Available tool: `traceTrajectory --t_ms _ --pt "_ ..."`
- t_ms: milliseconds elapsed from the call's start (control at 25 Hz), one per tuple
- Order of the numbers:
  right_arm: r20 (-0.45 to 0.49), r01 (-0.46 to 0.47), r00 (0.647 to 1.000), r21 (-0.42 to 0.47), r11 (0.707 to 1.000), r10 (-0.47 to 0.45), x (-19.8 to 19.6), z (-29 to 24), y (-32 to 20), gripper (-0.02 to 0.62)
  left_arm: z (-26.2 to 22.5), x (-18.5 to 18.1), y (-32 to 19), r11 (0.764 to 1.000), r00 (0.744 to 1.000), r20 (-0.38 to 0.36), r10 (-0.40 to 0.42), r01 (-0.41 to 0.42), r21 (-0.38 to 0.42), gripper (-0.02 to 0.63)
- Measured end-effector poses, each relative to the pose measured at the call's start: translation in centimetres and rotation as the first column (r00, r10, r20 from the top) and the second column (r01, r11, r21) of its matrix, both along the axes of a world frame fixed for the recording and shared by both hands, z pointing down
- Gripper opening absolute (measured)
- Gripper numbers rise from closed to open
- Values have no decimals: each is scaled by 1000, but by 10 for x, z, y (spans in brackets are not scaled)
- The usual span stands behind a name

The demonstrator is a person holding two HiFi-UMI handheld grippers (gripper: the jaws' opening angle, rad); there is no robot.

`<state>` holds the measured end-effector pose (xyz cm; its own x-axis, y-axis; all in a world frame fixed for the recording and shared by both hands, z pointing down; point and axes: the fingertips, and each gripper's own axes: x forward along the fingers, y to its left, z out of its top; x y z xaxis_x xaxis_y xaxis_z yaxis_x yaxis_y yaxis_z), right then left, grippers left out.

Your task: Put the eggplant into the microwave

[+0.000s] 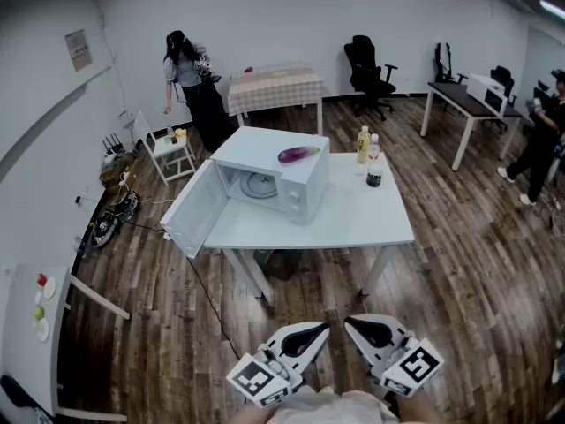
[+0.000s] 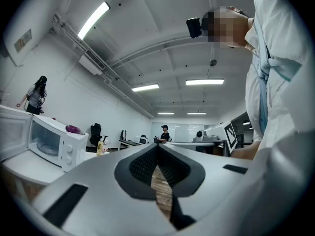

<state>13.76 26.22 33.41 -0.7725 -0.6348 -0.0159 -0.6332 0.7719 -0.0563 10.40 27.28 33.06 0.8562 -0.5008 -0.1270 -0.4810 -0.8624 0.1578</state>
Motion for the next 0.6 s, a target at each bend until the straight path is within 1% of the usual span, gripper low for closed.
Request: traceTrajectory --t_ms 240,480,600 --pt "-10 3 1000 -22 1000 -3 -2 3 0 31 2 -1 -1 1000 1000 1 -3 3 1 3" --pt "-10 6 1000 -19 1000 -6 -3 3 -1 31 2 -2 -2 1000 1000 6 -5 5 8 3" --pt "4 10 1000 -28 1000 -10 -5 3 -1 32 7 -5 -2 1000 1000 14 -7 7 -2 3"
